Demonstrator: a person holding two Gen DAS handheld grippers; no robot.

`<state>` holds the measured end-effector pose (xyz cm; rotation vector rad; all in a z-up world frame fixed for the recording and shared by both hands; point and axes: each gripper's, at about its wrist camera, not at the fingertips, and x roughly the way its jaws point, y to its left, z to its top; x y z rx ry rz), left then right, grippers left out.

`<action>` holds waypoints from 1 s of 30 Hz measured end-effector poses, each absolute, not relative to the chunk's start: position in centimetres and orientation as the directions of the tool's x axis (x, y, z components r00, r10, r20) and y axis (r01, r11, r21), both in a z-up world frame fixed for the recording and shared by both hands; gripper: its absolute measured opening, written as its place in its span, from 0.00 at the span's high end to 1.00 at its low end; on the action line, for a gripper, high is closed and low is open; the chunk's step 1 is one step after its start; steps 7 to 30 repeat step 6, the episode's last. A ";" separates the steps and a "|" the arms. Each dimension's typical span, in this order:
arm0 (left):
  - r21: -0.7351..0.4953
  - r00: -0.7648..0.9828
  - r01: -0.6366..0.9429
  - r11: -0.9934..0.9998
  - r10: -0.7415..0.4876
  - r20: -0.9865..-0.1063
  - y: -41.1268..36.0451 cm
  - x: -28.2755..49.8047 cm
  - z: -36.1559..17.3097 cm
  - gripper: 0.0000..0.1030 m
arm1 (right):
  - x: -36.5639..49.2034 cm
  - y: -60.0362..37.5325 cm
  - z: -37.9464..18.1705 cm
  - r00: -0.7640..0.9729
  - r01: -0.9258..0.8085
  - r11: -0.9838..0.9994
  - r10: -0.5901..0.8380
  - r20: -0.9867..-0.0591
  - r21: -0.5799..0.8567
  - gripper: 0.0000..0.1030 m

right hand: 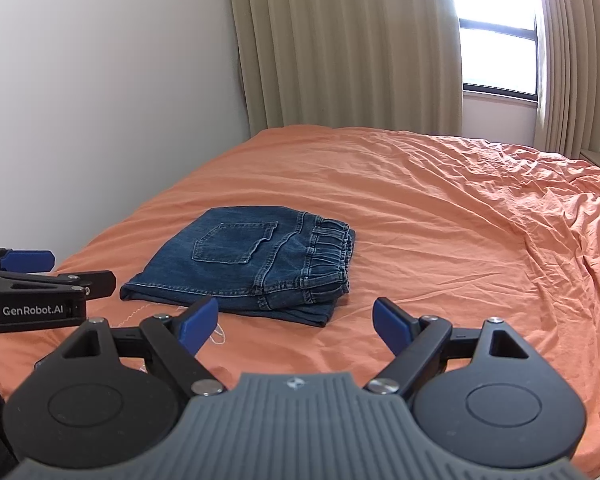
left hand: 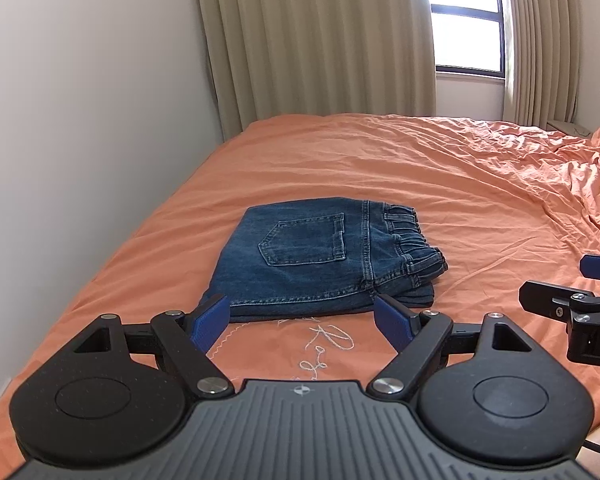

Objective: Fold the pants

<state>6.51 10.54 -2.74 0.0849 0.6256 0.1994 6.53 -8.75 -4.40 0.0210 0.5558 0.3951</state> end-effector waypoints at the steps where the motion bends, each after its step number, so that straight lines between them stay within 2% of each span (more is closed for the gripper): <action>1: 0.138 0.792 -0.158 0.978 0.209 -0.574 10.6 6.5 -2.7 0.07 | 6.5 -8.7 -4.4 0.775 -0.361 0.924 0.372 -0.510 0.127 0.21; 30: 0.129 0.791 -0.157 0.979 0.203 -0.577 10.7 6.4 -2.7 0.07 | 6.5 -8.9 -4.4 0.772 -0.366 0.921 0.379 -0.510 0.129 0.21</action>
